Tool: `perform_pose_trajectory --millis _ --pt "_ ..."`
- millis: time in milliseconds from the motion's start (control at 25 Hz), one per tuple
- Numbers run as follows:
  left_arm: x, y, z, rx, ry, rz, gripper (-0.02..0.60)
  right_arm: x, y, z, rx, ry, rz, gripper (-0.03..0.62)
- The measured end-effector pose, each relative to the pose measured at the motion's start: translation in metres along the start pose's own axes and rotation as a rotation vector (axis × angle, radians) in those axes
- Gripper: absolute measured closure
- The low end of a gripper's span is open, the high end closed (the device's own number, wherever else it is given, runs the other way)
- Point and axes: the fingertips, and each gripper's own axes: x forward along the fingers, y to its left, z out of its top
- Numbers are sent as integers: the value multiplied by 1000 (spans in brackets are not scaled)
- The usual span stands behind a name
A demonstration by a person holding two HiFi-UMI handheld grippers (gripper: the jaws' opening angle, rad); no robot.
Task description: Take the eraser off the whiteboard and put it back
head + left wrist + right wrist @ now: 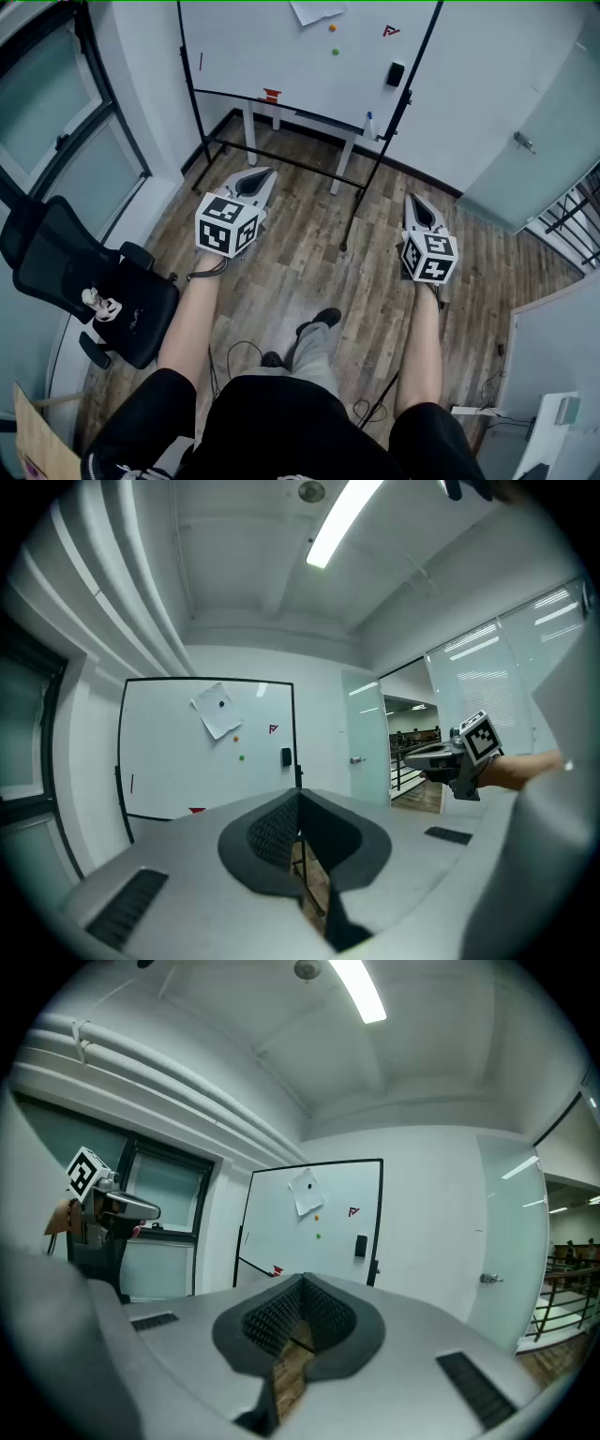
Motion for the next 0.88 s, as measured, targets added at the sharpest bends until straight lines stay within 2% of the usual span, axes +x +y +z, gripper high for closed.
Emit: perform_pose_trajectory --millis 440,880 --pt "5 5 -4 9 -1 18 569 7 0 -9 9 5 -14 570" --pt "46 12 -8 22 10 12 569 43 -18 -16 9 7 -16 569"
